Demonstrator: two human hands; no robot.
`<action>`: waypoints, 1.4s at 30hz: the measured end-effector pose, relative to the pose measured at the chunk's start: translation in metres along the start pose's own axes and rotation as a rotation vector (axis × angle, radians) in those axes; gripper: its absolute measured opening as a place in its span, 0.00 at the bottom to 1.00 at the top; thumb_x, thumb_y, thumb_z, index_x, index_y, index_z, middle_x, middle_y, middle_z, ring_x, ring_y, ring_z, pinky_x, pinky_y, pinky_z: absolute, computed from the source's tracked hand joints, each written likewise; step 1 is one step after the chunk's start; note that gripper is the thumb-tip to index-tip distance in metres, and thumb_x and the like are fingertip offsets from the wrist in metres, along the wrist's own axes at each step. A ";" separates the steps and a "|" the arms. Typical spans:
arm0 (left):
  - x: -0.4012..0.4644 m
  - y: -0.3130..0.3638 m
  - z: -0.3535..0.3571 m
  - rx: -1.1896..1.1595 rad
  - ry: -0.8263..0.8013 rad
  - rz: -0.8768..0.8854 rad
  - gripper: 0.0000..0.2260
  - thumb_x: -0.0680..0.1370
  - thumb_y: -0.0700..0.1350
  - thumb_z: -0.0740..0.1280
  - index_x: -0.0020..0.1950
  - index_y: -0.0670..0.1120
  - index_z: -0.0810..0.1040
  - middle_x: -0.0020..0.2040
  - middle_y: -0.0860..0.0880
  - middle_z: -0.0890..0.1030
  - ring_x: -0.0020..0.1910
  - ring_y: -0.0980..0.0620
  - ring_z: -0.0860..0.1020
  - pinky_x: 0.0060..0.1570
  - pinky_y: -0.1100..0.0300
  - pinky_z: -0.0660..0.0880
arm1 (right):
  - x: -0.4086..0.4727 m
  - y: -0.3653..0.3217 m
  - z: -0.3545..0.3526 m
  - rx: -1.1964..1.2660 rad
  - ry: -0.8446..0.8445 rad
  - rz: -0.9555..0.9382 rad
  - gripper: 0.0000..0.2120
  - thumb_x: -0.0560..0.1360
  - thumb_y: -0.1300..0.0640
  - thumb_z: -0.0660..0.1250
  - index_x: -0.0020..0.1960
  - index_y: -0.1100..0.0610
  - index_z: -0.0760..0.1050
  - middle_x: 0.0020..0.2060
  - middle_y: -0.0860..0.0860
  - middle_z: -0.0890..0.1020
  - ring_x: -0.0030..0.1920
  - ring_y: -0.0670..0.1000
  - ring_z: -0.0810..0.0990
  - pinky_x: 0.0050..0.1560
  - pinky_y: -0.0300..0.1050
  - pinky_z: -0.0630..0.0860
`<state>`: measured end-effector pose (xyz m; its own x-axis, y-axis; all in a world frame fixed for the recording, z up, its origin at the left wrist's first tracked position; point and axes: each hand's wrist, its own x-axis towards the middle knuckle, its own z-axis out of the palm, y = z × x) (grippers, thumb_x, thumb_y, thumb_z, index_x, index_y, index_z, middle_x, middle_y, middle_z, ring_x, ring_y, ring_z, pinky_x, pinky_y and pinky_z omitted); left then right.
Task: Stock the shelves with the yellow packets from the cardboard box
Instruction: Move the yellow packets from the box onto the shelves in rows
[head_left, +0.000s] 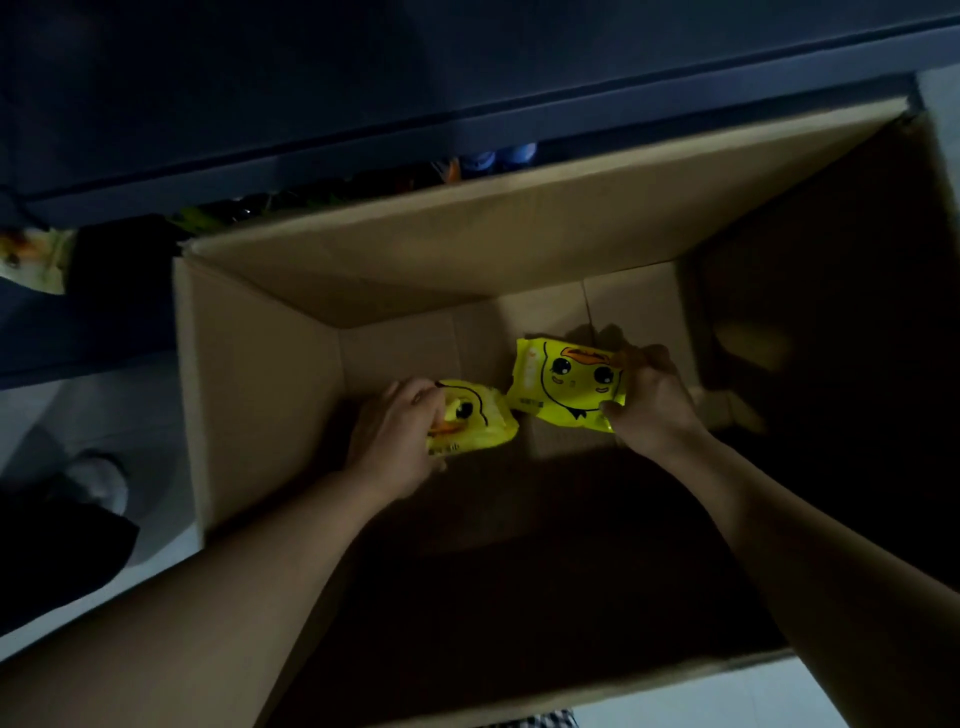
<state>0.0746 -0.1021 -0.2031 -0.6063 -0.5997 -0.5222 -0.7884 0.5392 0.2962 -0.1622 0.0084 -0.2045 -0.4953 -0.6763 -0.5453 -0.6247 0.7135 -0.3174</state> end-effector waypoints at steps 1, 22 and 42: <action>-0.003 -0.002 0.002 -0.047 -0.003 -0.042 0.18 0.65 0.48 0.77 0.49 0.50 0.73 0.62 0.52 0.71 0.62 0.48 0.70 0.58 0.54 0.69 | 0.000 0.000 -0.001 0.005 0.006 -0.009 0.28 0.69 0.61 0.70 0.67 0.58 0.68 0.60 0.59 0.70 0.61 0.61 0.72 0.63 0.47 0.71; 0.027 0.008 0.016 -0.041 -0.177 -0.238 0.29 0.71 0.53 0.73 0.68 0.46 0.68 0.67 0.46 0.71 0.67 0.45 0.69 0.63 0.55 0.68 | 0.034 -0.015 0.031 -0.240 -0.018 -0.064 0.34 0.70 0.54 0.68 0.73 0.54 0.59 0.68 0.54 0.67 0.66 0.59 0.67 0.63 0.51 0.65; 0.046 -0.004 -0.029 -0.267 -0.146 -0.441 0.33 0.73 0.43 0.72 0.74 0.42 0.62 0.70 0.43 0.69 0.70 0.43 0.67 0.68 0.51 0.66 | 0.014 -0.012 0.003 -0.130 0.118 0.112 0.21 0.72 0.51 0.69 0.62 0.57 0.71 0.57 0.57 0.77 0.60 0.58 0.74 0.55 0.47 0.72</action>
<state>0.0469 -0.1490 -0.2053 -0.2055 -0.6369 -0.7430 -0.9757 0.0741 0.2063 -0.1599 -0.0093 -0.2110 -0.6285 -0.6161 -0.4747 -0.6305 0.7610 -0.1530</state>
